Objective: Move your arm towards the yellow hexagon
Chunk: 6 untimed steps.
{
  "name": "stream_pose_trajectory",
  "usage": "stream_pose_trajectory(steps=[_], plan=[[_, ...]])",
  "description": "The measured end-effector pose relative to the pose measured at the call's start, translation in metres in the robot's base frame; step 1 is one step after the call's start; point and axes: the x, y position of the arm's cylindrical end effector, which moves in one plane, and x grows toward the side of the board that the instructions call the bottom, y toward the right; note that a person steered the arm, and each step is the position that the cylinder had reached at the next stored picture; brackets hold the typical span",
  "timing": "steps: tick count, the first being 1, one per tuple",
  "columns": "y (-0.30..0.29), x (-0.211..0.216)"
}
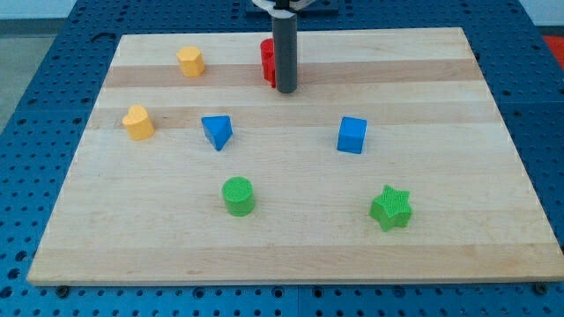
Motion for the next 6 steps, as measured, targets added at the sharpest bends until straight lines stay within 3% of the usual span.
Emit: stream_pose_trajectory(steps=[1,2,3,5,6], plan=[[-0.034,0.026],[-0.125,0.036],[-0.201,0.020],[-0.205,-0.045],[-0.162,-0.062]])
